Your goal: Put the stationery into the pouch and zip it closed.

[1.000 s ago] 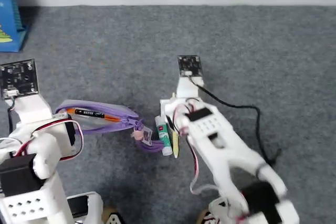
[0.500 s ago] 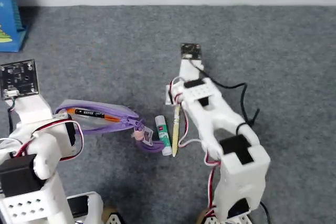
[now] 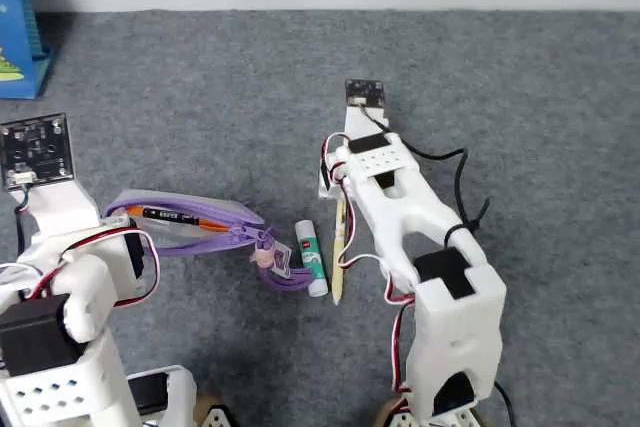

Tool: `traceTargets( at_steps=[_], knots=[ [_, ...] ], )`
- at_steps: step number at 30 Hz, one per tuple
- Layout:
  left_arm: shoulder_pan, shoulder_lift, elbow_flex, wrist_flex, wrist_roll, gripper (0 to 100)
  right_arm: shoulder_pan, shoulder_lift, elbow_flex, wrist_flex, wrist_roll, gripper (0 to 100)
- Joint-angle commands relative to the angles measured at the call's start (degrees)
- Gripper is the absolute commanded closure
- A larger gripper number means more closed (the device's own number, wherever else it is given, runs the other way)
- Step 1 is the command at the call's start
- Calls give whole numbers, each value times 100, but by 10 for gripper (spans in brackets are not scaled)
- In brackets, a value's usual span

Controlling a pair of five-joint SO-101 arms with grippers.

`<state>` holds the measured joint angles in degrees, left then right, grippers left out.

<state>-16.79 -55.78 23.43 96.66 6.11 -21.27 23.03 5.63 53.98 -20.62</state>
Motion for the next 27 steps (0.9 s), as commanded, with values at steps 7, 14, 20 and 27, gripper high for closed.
traceTargets(
  at_steps=[7,14,20,27],
  knots=[
    [-9,-79,-40,-202,-18,987,-66,-2580,-132,1402,123,990],
    [0,-70,-40,-202,-18,987,-75,-4312,-132,2053,712,991],
    [0,-70,-40,-202,-18,987,-75,-5719,-132,2396,712,991],
    [0,-70,-40,-202,-26,987,-180,-7020,-132,2343,677,991]
  ],
)
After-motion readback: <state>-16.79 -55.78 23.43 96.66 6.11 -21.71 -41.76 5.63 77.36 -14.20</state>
